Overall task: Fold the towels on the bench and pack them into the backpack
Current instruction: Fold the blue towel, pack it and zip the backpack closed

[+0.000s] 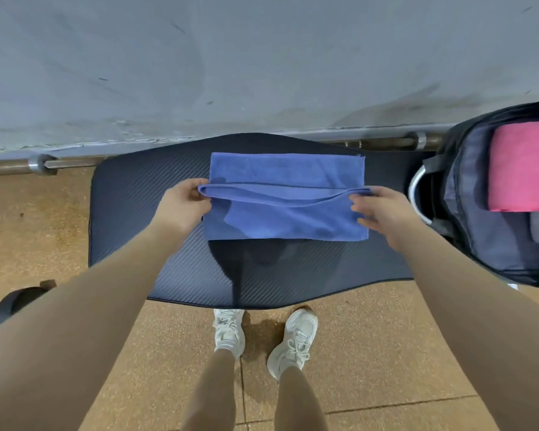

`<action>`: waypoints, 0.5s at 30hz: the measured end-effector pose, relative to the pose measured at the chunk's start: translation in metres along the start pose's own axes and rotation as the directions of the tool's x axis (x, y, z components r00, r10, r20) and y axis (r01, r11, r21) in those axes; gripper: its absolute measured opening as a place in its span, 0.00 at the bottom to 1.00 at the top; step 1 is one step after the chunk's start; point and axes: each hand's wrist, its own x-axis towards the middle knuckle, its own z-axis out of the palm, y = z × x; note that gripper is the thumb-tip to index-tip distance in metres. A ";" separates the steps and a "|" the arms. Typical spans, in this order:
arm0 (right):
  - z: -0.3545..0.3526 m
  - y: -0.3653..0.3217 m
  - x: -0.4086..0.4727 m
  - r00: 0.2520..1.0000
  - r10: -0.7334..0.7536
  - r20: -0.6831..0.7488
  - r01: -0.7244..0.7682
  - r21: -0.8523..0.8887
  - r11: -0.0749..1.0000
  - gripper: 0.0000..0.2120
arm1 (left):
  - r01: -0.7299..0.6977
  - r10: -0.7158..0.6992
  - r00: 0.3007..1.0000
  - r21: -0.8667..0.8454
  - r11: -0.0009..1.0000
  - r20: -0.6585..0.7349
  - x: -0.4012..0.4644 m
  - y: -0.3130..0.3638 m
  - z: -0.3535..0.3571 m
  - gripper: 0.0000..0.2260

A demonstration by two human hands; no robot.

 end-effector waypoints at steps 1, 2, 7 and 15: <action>0.003 -0.003 0.007 0.999 -0.024 -0.042 0.022 -0.039 0.999 0.04 | -0.019 0.018 1.000 0.111 0.994 0.006 0.008 -0.001 -0.001 0.09; 0.006 -0.007 0.013 0.995 -0.050 -0.085 0.045 -0.062 0.997 0.06 | -0.027 0.029 1.000 0.219 0.975 -0.005 0.016 -0.002 -0.002 0.05; 0.016 -0.020 0.035 0.976 -0.036 -0.213 0.047 0.049 0.998 0.07 | -0.188 0.202 0.979 0.365 0.912 -0.001 0.051 0.011 0.000 0.19; 0.027 -0.021 0.082 0.949 -0.097 -0.301 0.026 -0.230 0.973 0.15 | -0.102 0.131 0.990 0.387 0.916 -0.050 0.101 0.004 0.011 0.19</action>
